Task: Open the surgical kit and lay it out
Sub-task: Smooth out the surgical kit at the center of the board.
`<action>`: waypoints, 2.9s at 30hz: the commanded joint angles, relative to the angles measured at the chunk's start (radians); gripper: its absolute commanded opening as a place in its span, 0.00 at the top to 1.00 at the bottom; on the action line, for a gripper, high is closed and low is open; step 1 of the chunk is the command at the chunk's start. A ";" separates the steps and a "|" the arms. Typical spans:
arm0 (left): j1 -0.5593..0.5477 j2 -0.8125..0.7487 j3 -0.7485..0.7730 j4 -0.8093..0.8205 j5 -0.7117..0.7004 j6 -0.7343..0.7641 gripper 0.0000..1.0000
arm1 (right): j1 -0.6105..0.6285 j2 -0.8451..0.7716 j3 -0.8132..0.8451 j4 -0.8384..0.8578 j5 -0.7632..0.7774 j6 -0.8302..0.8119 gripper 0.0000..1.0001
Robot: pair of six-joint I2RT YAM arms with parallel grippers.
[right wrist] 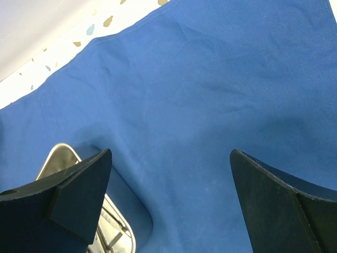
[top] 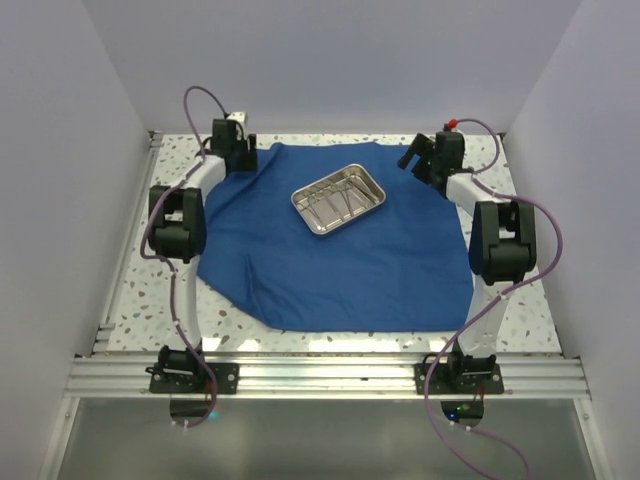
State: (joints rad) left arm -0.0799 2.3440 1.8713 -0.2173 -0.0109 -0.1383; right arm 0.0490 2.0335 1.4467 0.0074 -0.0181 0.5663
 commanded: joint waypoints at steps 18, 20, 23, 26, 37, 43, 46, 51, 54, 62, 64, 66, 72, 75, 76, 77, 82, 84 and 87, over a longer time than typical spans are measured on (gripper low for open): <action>0.000 0.078 0.072 -0.060 -0.106 -0.021 0.36 | -0.006 -0.013 -0.012 -0.004 0.000 -0.019 0.01; 0.003 0.096 0.101 -0.077 -0.090 -0.021 0.36 | -0.006 -0.012 -0.011 -0.004 0.001 -0.019 0.01; 0.003 0.139 0.153 -0.135 -0.060 -0.021 0.40 | -0.008 -0.012 -0.011 -0.004 0.001 -0.019 0.01; 0.003 0.146 0.161 -0.157 -0.043 -0.018 0.48 | -0.006 -0.012 -0.012 -0.004 0.000 -0.019 0.01; 0.000 0.115 0.120 -0.156 -0.032 -0.032 1.00 | -0.008 -0.009 -0.012 -0.004 -0.002 -0.014 0.01; 0.000 0.063 0.051 -0.114 -0.136 -0.044 1.00 | -0.009 -0.010 -0.012 -0.004 -0.002 -0.014 0.01; 0.002 -0.026 -0.067 -0.009 -0.251 -0.061 1.00 | -0.009 -0.007 -0.011 -0.004 -0.002 -0.014 0.01; 0.006 -0.136 -0.173 0.124 -0.383 -0.086 1.00 | -0.008 -0.002 -0.008 -0.004 -0.003 -0.013 0.01; 0.009 -0.144 -0.173 0.145 -0.388 -0.089 1.00 | -0.011 0.002 -0.005 -0.004 -0.005 -0.013 0.01; 0.028 0.010 0.043 0.066 -0.432 -0.081 1.00 | -0.011 0.022 0.009 -0.004 -0.014 -0.011 0.01; 0.040 0.084 0.165 0.026 -0.429 -0.072 1.00 | -0.012 0.022 0.012 -0.030 -0.010 -0.013 0.01; 0.055 0.130 0.271 0.001 -0.436 -0.076 0.86 | -0.012 0.022 0.012 -0.029 -0.008 -0.013 0.01; 0.086 0.138 0.277 -0.109 -0.489 -0.194 0.00 | -0.014 0.016 0.012 -0.032 -0.013 -0.014 0.01; 0.103 -0.015 0.073 -0.058 -0.489 -0.214 0.00 | -0.014 0.002 0.000 -0.021 -0.023 -0.011 0.01; 0.101 -0.108 0.016 -0.027 -0.485 -0.228 0.00 | -0.014 -0.001 -0.005 -0.021 -0.026 -0.011 0.01; 0.101 -0.150 -0.036 -0.021 -0.483 -0.233 0.00 | -0.014 -0.005 -0.006 -0.023 -0.032 -0.009 0.01; 0.097 -0.366 -0.323 -0.129 -0.419 -0.308 0.00 | -0.014 -0.024 -0.020 -0.012 -0.046 -0.005 0.01; 0.091 -0.412 -0.431 -0.166 -0.367 -0.339 0.00 | -0.015 -0.025 -0.020 -0.012 -0.045 -0.006 0.01; 0.053 -0.511 -0.570 -0.186 -0.295 -0.379 0.00 | -0.017 -0.021 -0.020 -0.014 -0.052 -0.005 0.01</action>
State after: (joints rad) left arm 0.0105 1.9114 1.4185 -0.3576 -0.3916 -0.4370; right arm 0.0380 2.0560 1.4326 -0.0296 -0.0479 0.5644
